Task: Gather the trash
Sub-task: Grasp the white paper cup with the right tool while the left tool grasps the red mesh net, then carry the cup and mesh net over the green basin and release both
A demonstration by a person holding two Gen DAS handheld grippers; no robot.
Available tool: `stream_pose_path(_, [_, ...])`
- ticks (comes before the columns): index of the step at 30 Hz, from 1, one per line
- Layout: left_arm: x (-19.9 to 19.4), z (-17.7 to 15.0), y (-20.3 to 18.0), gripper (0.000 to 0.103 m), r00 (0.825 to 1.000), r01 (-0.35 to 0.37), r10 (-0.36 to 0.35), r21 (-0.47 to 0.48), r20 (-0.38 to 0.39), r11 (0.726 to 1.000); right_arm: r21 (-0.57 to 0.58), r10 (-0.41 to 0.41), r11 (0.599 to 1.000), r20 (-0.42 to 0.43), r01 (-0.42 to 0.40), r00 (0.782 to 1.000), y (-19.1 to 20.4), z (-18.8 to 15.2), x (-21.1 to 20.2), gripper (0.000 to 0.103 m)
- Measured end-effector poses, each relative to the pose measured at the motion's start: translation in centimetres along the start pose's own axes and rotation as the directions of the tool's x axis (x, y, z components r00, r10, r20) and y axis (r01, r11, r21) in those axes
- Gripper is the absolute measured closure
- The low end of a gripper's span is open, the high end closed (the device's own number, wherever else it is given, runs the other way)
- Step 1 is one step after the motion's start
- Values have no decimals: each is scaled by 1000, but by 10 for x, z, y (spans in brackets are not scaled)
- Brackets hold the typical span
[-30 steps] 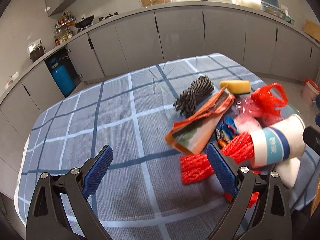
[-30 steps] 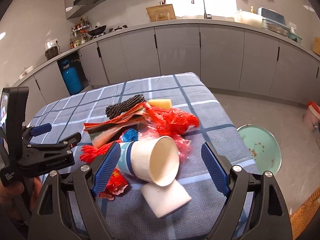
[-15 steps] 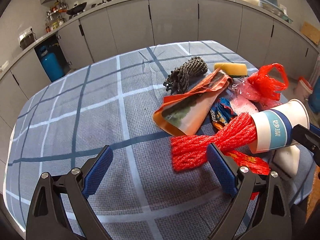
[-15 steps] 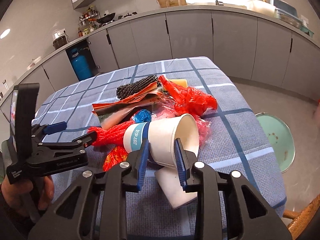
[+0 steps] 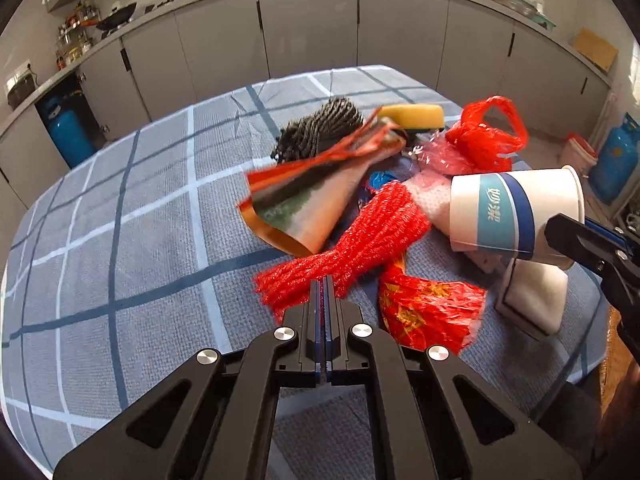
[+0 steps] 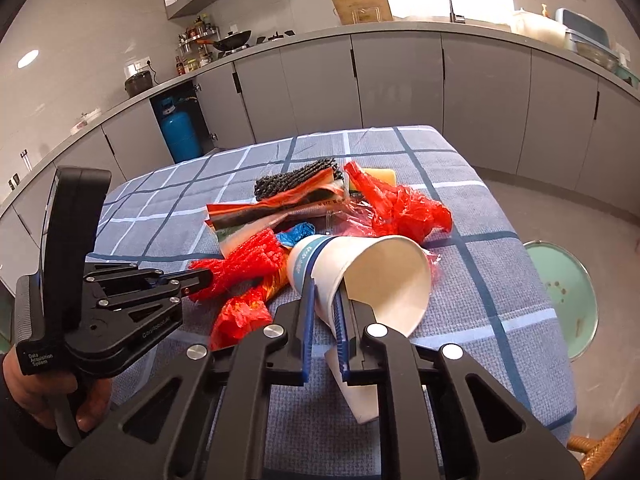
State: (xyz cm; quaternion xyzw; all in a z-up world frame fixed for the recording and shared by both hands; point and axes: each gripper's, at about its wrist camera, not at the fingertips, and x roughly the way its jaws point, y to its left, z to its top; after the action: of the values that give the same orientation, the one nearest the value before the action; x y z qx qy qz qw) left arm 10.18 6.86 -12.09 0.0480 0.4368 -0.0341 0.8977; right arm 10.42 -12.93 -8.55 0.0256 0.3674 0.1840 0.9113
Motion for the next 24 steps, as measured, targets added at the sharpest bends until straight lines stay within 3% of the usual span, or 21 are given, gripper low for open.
stream_pose_path(7, [-33,10,4,101,997,-33,32,7,77,999,-17,-13,1000,50,14,999,2,7,-15,97])
stream_pose_path(24, [-67,47,-3,101,985,-80,77,13,155,997,-14,-18,1000,178,21,984,-1,22,-62,97])
